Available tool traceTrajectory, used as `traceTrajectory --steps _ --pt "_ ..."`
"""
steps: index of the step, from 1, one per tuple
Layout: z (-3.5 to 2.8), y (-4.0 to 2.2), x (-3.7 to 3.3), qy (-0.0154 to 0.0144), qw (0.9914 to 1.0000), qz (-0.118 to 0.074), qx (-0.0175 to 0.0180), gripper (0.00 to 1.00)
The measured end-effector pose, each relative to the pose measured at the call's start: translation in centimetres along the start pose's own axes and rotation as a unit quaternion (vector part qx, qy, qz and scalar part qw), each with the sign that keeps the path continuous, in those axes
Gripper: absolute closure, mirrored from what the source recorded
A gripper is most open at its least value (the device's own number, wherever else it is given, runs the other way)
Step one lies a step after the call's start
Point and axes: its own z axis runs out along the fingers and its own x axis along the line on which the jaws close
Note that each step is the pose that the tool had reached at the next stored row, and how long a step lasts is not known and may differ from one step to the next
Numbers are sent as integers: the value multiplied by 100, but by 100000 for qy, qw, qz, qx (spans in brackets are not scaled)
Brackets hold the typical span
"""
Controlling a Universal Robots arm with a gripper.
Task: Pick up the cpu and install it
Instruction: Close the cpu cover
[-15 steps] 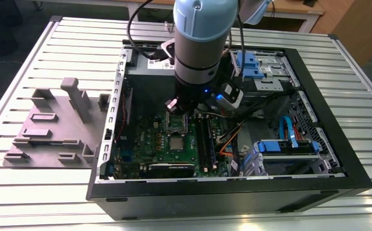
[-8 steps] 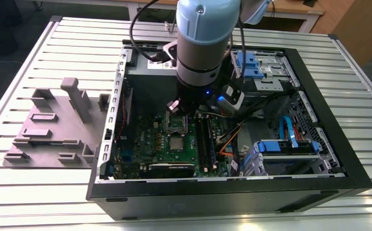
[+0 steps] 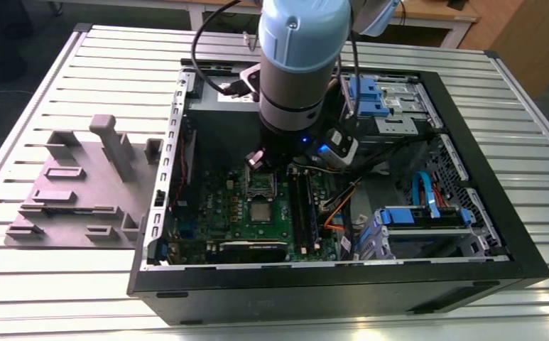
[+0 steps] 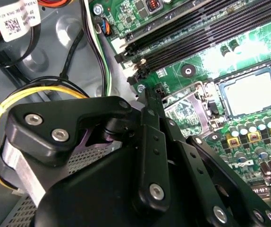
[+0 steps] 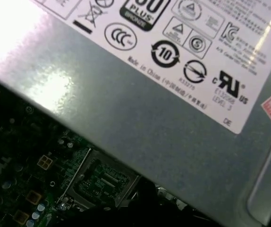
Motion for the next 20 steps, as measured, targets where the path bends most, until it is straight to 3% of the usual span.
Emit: traceTrajectory --steps 8,15,20 --pt "-17 5 28 -6 100000 -14 -6 90" --pt "-124 4 24 -4 100000 -14 -1 90" --pt "-112 -2 28 -1 100000 -12 -3 90"
